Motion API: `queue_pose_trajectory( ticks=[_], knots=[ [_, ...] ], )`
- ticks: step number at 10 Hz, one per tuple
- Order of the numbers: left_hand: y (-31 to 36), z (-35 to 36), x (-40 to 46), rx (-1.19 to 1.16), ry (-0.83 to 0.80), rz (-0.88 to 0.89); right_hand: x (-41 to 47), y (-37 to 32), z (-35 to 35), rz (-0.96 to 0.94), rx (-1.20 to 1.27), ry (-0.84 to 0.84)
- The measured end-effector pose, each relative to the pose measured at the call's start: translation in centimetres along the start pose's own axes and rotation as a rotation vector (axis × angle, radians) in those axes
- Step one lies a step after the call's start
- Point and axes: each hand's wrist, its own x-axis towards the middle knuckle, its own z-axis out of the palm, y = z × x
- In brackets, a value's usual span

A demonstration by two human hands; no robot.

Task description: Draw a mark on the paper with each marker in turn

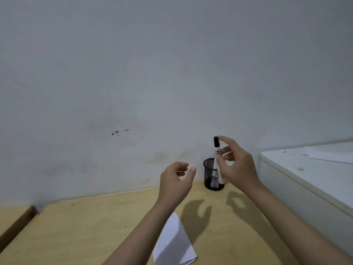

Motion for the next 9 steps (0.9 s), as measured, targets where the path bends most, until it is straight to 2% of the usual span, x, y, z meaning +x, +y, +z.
queue_pose_trajectory(
  ticks=[1, 2, 4, 5, 7, 9],
  knots=[
    [-1.9, 3.8, 3.1, 0.13, -0.077, 0.045, 3.4, 3.5, 0.1, 0.128, 0.031, 0.14],
    [-3.8, 7.1, 5.7, 0.218, -0.141, 0.088, 5.7, 7.2, 1.3, 0.175, 0.012, 0.175],
    [-7.8, 11.6, 8.5, 0.308, -0.259, 0.127, 5.1, 12.6, 4.6, 0.357, -0.087, -0.044],
    [-8.7, 12.5, 8.7, 0.32, -0.258, 0.12, 3.9, 14.1, 5.5, 0.397, -0.134, -0.134],
    [-9.1, 13.1, 8.8, 0.321, -0.214, 0.137, 3.0, 15.6, 6.2, 0.406, -0.205, -0.122],
    [-8.7, 12.9, 8.4, 0.307, -0.256, 0.116, 2.8, 15.5, 6.2, 0.449, -0.238, -0.129]
  ],
)
